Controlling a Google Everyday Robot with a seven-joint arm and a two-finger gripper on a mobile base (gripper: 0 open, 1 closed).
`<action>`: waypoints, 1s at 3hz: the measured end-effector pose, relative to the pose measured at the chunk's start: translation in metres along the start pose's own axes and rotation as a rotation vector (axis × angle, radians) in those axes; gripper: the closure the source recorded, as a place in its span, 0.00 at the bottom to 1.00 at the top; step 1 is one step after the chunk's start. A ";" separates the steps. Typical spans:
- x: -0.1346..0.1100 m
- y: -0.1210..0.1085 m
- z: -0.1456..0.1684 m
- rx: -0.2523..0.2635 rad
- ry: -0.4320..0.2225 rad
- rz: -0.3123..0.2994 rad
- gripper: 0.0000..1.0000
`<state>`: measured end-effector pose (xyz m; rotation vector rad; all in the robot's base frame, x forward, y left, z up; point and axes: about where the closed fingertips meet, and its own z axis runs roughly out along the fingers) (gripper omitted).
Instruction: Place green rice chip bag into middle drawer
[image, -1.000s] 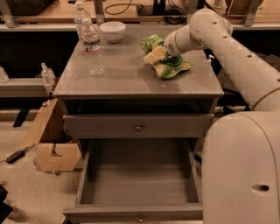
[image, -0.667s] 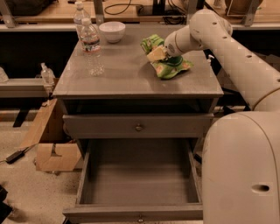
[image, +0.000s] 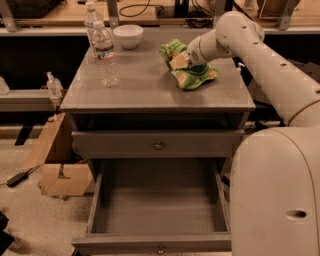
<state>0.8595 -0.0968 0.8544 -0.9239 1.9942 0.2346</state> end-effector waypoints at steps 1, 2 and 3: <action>0.000 0.000 0.000 0.000 0.000 0.000 1.00; 0.000 0.000 0.000 0.000 0.000 0.000 1.00; 0.000 0.000 0.000 0.000 0.000 0.000 1.00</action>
Offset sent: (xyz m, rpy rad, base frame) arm -0.0642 0.0054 0.1018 -0.0505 -0.1016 0.0057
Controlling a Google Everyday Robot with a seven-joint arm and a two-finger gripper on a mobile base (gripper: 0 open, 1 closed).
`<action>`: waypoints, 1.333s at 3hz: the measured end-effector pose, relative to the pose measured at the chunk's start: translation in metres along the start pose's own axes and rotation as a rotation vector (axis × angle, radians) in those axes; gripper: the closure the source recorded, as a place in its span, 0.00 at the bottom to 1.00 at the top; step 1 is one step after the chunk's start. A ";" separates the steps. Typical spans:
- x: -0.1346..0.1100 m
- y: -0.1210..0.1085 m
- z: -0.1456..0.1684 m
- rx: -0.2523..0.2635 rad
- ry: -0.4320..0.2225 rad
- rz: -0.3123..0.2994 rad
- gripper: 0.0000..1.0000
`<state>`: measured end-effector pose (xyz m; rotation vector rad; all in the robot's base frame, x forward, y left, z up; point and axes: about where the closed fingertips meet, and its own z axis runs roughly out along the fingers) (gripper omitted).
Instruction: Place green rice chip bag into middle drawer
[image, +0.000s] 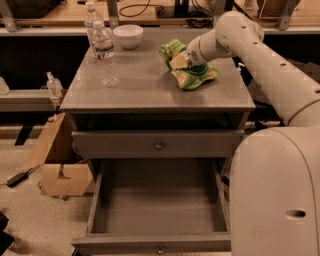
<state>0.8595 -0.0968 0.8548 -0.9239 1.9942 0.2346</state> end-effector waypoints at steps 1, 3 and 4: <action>0.000 0.000 0.000 0.000 0.000 0.000 1.00; 0.000 0.000 0.000 0.000 0.000 0.000 1.00; 0.000 0.000 0.000 0.000 0.000 0.000 1.00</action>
Offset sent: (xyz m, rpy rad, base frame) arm -0.2733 0.0009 0.2448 -0.2471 -0.3826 -0.1017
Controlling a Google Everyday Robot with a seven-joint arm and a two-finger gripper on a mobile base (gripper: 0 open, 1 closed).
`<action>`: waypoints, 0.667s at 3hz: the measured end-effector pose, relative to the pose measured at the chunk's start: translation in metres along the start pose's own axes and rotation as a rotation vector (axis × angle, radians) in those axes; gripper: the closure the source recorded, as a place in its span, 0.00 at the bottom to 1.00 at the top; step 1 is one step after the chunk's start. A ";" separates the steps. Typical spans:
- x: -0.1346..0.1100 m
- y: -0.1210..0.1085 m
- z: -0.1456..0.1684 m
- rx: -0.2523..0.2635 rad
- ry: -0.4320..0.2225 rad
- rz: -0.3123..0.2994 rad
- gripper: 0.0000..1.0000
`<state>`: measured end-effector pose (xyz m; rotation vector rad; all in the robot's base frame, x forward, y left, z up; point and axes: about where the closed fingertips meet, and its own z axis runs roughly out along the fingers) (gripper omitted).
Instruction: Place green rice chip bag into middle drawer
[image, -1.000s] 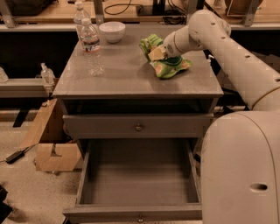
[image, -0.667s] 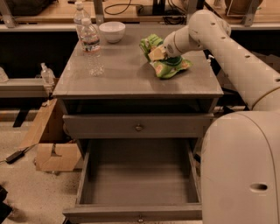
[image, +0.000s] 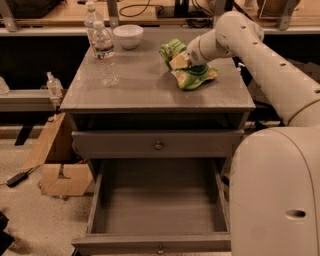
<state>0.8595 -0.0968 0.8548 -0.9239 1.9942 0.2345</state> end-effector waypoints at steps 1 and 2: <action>0.000 0.000 0.000 0.000 0.000 0.000 1.00; 0.000 0.000 0.000 0.000 0.000 0.000 1.00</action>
Offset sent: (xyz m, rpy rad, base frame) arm -0.3376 -0.0019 0.3457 -0.4032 -0.5203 -0.2436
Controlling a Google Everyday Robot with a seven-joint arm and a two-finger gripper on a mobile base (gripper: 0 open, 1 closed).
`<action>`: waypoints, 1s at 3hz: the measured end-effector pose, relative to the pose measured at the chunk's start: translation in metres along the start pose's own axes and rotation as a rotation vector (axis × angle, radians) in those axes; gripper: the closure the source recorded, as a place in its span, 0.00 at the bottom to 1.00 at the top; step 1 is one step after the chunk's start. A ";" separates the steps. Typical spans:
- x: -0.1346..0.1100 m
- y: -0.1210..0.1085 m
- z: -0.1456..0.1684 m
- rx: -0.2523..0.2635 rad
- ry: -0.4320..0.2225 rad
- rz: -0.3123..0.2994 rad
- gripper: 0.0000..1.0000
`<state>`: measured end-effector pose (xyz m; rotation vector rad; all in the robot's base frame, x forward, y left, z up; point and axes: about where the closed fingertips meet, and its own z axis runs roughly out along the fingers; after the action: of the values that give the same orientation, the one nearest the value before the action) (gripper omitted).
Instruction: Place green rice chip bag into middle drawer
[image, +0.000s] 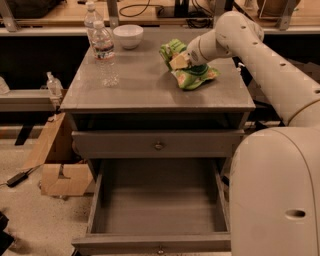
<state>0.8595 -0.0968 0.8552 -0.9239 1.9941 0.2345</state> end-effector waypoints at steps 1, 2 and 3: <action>0.000 0.000 0.000 0.000 0.000 0.000 0.80; 0.000 0.000 0.000 0.000 0.000 0.000 0.57; 0.000 0.000 0.000 0.000 0.000 0.000 0.34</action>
Offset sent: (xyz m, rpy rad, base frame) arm 0.0000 0.0000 0.0000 0.0000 0.0000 0.0000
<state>0.8595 -0.0967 0.8551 -0.9241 1.9942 0.2347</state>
